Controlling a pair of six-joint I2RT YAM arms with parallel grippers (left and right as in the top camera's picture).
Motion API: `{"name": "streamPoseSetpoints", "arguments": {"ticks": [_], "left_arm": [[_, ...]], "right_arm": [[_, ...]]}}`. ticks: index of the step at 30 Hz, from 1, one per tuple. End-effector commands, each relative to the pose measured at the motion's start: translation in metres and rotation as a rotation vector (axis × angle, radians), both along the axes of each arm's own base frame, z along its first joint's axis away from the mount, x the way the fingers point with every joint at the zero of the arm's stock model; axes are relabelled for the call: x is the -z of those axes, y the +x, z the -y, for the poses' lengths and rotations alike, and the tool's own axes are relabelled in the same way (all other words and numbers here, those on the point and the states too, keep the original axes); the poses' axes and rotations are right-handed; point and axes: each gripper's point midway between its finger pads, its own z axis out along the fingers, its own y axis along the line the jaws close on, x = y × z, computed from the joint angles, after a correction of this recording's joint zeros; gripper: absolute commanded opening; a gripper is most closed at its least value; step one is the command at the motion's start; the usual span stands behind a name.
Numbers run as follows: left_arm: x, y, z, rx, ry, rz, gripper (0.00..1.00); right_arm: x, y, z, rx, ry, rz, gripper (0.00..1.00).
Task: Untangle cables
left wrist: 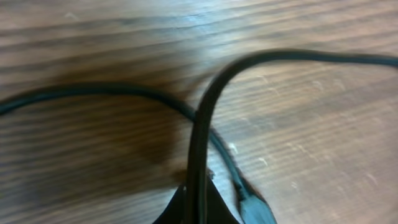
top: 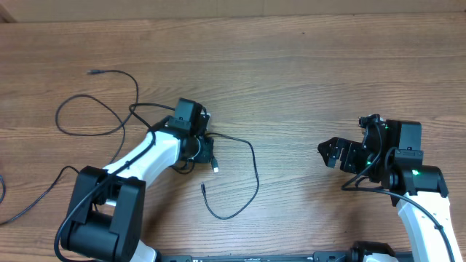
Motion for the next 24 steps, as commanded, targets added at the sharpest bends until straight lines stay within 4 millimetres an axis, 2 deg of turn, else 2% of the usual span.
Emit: {"name": "streamPoseSetpoints", "arguments": {"ticks": [1, 6, 8, 13, 16, 21, 24], "left_arm": [[-0.044, 0.017, 0.029, 0.143, -0.137, 0.043, 0.04], [-0.085, 0.027, 0.038, 0.161, -0.140, 0.065, 0.04], [-0.092, 0.030, 0.039, 0.163, -0.140, 0.072, 0.04], [-0.094, 0.032, 0.040, 0.137, -0.147, 0.070, 0.04], [-0.096, 0.036, 0.042, 0.059, -0.176, 0.060, 0.04], [-0.108, 0.042, 0.062, 0.086, -0.293, 0.088, 0.04], [-0.111, 0.043, 0.066, 0.099, -0.316, 0.096, 0.04]], "right_arm": [[-0.002, 0.001, 0.000, 0.003, 0.001, 0.010, 1.00], [-0.001, 0.000, 0.000, 0.010, 0.007, -0.004, 1.00], [0.003, -0.003, -0.001, 0.024, 0.026, -0.034, 1.00], [0.018, -0.015, -0.021, -0.035, 0.136, -0.149, 1.00], [0.031, -0.014, -0.037, -0.087, 0.211, -0.216, 1.00], [0.041, -0.011, -0.051, -0.137, 0.231, -0.240, 1.00], [0.041, -0.010, -0.061, -0.174, 0.235, -0.234, 1.00]]}}
